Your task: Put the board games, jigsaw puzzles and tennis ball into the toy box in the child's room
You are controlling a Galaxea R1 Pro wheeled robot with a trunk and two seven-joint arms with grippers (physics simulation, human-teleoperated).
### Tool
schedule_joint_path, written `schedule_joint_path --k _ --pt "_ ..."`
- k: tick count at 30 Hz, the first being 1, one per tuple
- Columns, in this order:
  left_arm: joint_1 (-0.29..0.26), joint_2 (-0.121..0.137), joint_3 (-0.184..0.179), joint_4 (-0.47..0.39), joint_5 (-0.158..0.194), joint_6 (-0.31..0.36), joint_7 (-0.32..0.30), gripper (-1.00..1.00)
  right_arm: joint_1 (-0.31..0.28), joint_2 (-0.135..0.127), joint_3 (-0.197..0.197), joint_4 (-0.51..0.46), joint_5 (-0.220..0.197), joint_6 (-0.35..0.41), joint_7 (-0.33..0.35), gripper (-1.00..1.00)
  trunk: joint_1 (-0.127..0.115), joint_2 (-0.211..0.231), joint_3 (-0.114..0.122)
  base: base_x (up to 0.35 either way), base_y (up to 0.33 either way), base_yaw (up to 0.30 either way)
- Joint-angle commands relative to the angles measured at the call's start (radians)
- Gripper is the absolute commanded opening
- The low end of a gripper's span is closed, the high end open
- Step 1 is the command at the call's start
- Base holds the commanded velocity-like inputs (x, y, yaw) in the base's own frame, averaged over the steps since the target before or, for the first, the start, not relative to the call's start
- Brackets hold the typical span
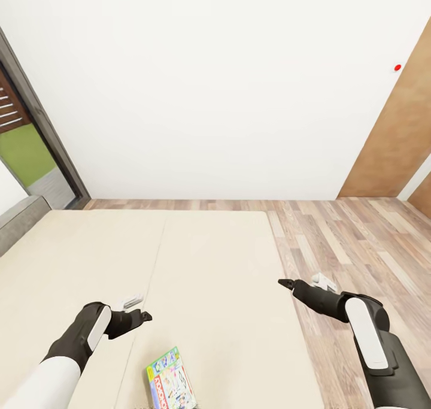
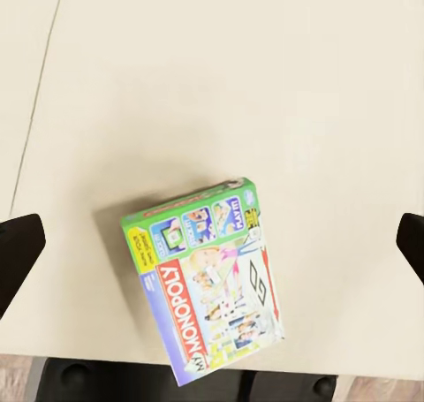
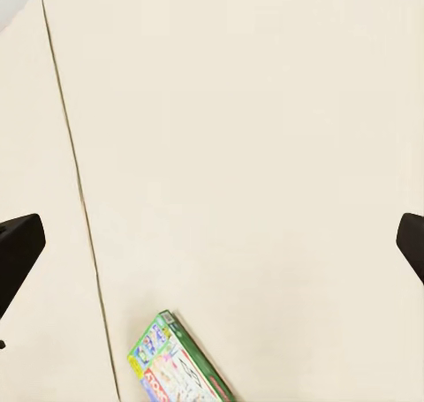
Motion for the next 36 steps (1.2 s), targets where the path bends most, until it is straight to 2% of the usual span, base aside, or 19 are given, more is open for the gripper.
schedule_joint_path --k 1,7,11,13,15,17,20,22,36 --pt "-0.001 0.000 0.004 -0.001 -0.005 0.005 -0.007 1.00 -0.001 0.000 -0.001 -0.002 -0.009 0.005 -0.007 1.00 0.001 -0.002 -0.004 0.000 0.000 0.000" --pt "-0.001 0.003 0.005 0.000 -0.002 0.005 -0.022 1.00 0.005 -0.001 -0.004 -0.015 -0.015 0.009 -0.002 1.00 0.001 -0.002 -0.013 0.000 0.000 0.000" --pt "-0.001 0.008 0.004 0.002 -0.004 0.005 -0.115 1.00 0.013 -0.001 -0.034 -0.077 -0.020 0.015 0.008 1.00 0.001 -0.002 -0.020 0.000 0.000 0.000" --pt "-0.001 0.011 0.004 0.002 -0.008 0.005 -0.181 1.00 0.013 0.000 -0.052 -0.113 -0.021 0.027 0.043 1.00 0.001 -0.002 -0.023 0.000 0.000 0.000" --pt "-0.001 0.014 0.004 0.002 -0.009 0.005 -0.210 1.00 0.012 0.000 -0.066 -0.126 -0.022 0.038 0.097 1.00 0.001 -0.002 -0.027 0.000 0.000 0.000" --pt "-0.001 0.019 0.004 0.002 -0.009 0.005 -0.228 1.00 0.012 0.000 -0.081 -0.134 -0.021 0.045 0.196 1.00 0.001 -0.002 -0.030 0.000 0.000 0.000" --pt "-0.001 0.023 0.004 0.003 -0.010 0.005 -0.235 1.00 0.012 -0.001 -0.090 -0.138 -0.018 0.045 0.291 1.00 0.001 -0.002 -0.035 0.000 0.000 0.000" --pt "-0.001 0.025 0.004 0.003 -0.010 0.005 -0.237 1.00 0.012 -0.001 -0.093 -0.137 -0.014 0.045 0.321 1.00 0.001 -0.002 -0.038 0.000 0.000 0.000" --pt "-0.001 0.025 0.005 0.004 -0.009 0.003 -0.240 1.00 0.012 -0.002 -0.096 -0.129 -0.009 0.045 0.342 1.00 0.001 -0.002 -0.061 0.000 0.000 0.000"
